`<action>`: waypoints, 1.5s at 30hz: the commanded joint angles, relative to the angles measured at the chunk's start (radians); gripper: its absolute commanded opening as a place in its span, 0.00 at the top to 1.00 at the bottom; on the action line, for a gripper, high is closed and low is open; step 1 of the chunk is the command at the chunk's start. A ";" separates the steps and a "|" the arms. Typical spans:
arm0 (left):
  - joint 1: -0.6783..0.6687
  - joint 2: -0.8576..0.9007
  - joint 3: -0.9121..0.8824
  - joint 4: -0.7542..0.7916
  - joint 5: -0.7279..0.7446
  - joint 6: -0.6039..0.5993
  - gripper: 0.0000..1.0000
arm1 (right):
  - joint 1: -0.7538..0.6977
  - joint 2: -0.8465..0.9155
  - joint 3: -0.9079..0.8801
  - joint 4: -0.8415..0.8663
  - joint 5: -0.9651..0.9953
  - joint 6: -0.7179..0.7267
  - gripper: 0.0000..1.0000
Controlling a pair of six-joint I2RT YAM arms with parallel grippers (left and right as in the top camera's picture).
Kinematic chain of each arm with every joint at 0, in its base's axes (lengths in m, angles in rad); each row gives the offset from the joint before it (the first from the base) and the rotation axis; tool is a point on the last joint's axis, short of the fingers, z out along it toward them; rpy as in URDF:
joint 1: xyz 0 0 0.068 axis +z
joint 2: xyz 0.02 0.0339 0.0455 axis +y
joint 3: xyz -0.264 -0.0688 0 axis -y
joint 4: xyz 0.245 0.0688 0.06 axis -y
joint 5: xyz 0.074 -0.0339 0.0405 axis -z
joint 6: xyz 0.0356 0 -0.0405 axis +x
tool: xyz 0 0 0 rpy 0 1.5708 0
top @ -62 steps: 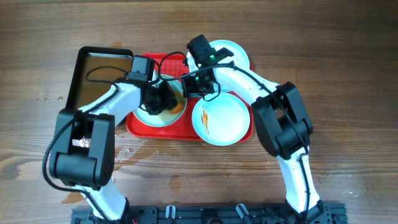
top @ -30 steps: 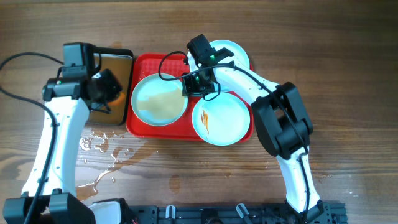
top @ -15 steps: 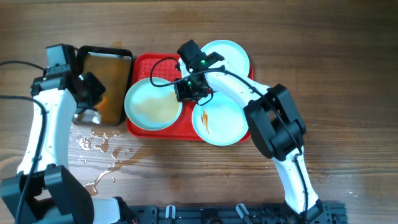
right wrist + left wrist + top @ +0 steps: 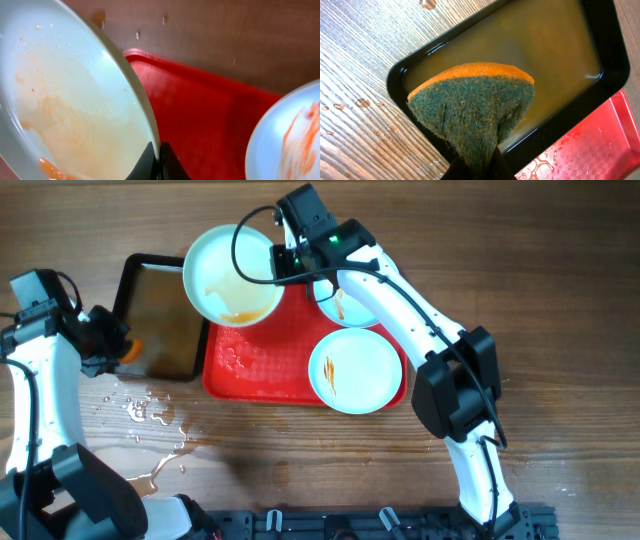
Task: Clean dirty plates on tray and stack at the side
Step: 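Return the sponge to the water tray with the left gripper, then lift the cleaned plate with the right gripper and place it right of the tray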
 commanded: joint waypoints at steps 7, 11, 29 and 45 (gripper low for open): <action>0.008 0.110 0.008 -0.019 0.061 0.016 0.96 | 0.106 -0.034 0.064 0.108 0.167 -0.050 0.96; -0.033 0.112 -0.035 -0.019 0.061 0.016 0.96 | 0.097 -0.034 0.068 0.020 0.167 -0.051 0.96; -0.201 0.058 -0.149 0.128 0.188 0.094 0.96 | -0.022 -0.061 0.068 -0.258 0.528 -0.300 0.96; -0.224 -0.151 -0.075 0.108 0.184 0.056 0.96 | 0.280 -0.087 0.067 -0.319 1.355 -0.082 0.95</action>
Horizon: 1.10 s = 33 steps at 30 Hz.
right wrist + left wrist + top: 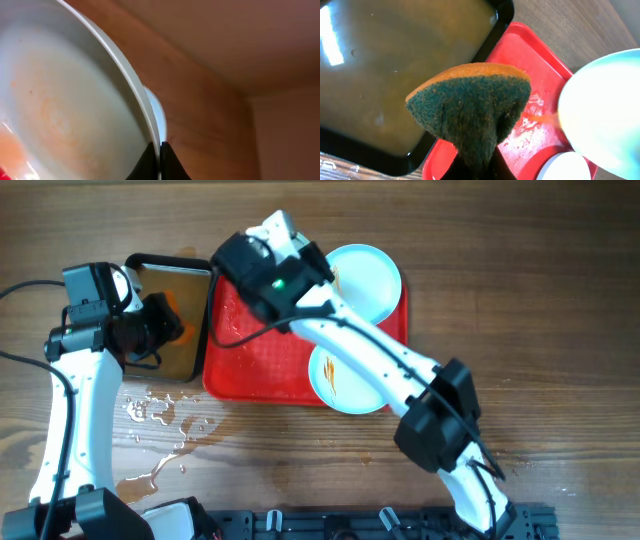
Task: Clean dirty plates on tray and stack at the side
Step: 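Lift the cleaned plate with the right gripper and place it right of the tray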
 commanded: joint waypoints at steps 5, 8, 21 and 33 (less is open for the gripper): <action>-0.001 -0.012 0.019 -0.003 0.011 -0.009 0.96 | 0.045 -0.068 0.031 -0.072 0.220 0.178 0.96; -0.001 -0.012 0.019 -0.004 0.011 -0.009 0.96 | 0.044 -0.096 0.031 -0.087 0.170 0.191 0.96; -0.235 0.003 0.019 0.035 -0.153 -0.065 0.96 | -0.442 -0.316 0.031 -0.179 -0.943 0.057 0.96; -0.496 0.142 0.090 -0.003 -0.225 -0.160 0.96 | -1.045 -0.316 -0.254 -0.253 -1.104 0.078 0.96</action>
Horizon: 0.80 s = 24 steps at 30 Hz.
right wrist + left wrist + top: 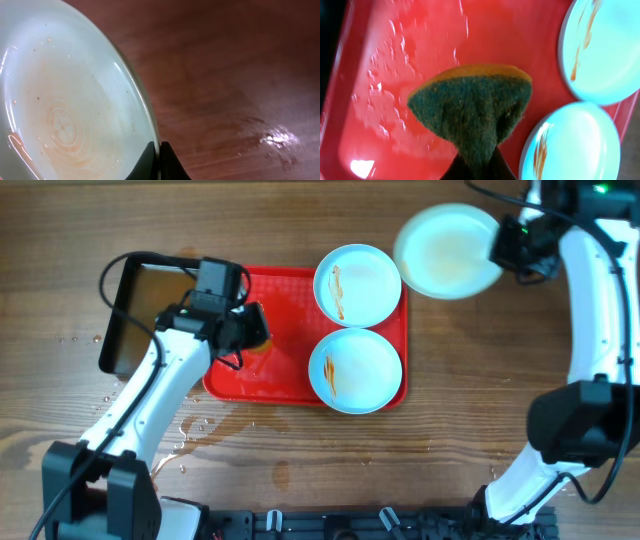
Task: Clean dirty plates on tray and stack at the side
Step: 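Lift the cleaned plate with the right gripper and place it right of the tray, then grasp the lower-right plate rim with the right gripper and drag it left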
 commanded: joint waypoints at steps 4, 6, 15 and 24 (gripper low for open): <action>-0.019 0.045 0.235 -0.197 -0.041 -0.014 0.96 | -0.155 -0.020 -0.269 0.101 -0.047 0.026 0.96; -0.020 0.066 0.311 -0.261 -0.043 0.001 0.96 | -0.167 -0.020 -0.350 0.150 -0.046 0.042 0.96; -0.020 0.200 0.624 -0.627 -0.039 0.029 0.96 | -0.170 -0.020 -0.604 0.303 0.052 0.092 0.94; 0.021 0.212 0.683 -0.627 0.008 0.077 0.96 | -0.153 -0.035 -0.474 0.176 -0.183 -0.090 0.48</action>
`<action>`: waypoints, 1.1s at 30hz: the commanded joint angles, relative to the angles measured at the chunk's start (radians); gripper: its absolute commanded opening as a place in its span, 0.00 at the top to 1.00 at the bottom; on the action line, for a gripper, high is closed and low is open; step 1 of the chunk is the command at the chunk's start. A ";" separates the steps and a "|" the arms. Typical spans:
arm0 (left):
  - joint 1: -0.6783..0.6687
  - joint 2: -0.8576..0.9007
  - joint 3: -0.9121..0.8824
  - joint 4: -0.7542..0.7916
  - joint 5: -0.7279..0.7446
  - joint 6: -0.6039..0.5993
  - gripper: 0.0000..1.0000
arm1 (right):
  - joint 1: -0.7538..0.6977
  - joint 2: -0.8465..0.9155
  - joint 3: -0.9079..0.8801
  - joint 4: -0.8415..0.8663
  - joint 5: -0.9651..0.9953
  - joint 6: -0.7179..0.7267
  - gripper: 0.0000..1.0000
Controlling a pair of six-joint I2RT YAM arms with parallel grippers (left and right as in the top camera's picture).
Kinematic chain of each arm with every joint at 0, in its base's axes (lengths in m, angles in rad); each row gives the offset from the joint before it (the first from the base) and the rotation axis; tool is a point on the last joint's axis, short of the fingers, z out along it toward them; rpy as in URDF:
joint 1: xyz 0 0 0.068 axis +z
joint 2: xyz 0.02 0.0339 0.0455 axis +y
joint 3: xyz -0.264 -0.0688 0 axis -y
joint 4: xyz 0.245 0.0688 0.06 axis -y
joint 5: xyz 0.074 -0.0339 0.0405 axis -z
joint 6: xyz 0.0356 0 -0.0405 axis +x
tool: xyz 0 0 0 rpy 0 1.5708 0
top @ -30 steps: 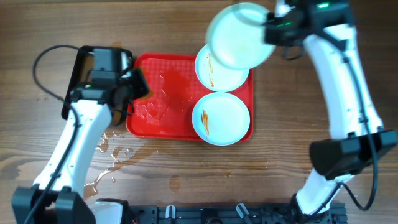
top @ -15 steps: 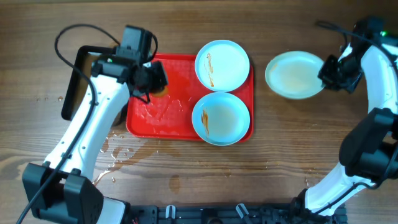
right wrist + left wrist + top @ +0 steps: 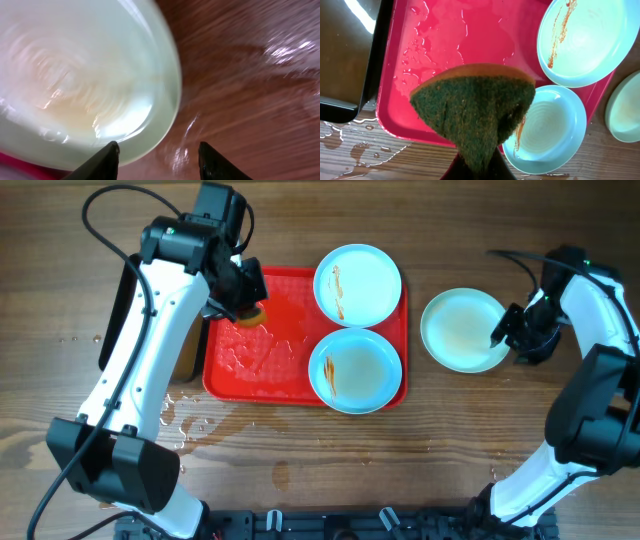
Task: Clean dirty plates on tray and stack at the side
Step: 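Grasp the lower-right plate rim with the right gripper and drag it left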
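Observation:
A red tray [image 3: 255,355] carries two pale blue plates streaked with orange sauce, one at the far right [image 3: 357,284] and one at the near right [image 3: 355,370]. A pale green plate [image 3: 460,330] with a faint orange film lies on the table to the right of the tray. My right gripper [image 3: 510,335] is open at that plate's right rim [image 3: 167,107], and the rim sits between its fingers [image 3: 107,160]. My left gripper [image 3: 245,298] is shut on a green and orange sponge [image 3: 472,110], above the tray's far left part.
A black basin of brownish water [image 3: 113,330] stands left of the red tray, largely under my left arm. Water puddles [image 3: 170,415] lie on the wood near the tray's near left corner. The wood by the green plate [image 3: 240,75] is wet too.
The green plate was held in the air at the far right. It now lies on the table right of the tray, and my right gripper has opened. The left gripper with the sponge is farther back over the tray.
My right gripper held the smeared green plate tilted by the tray's far left corner, with the sponge over the black basin. Then the plate was still held over the tray's far edge. Then it hung at the far right, sponge over the tray. Now it is set down and let go.

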 commanded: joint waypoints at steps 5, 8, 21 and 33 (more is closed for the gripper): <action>0.074 0.019 0.068 0.071 0.039 0.071 0.96 | 0.179 -0.129 0.133 -0.012 -0.239 -0.157 0.45; 0.076 0.029 0.106 0.139 0.039 0.090 0.96 | 0.309 -0.125 0.128 0.002 -0.236 -0.129 0.44; 0.076 0.060 0.106 0.179 0.026 0.093 0.96 | 0.563 -0.074 -0.150 0.129 -0.148 0.027 0.66; 0.076 0.061 0.105 0.175 0.023 0.093 0.96 | 0.563 -0.068 -0.206 0.219 -0.100 0.026 0.61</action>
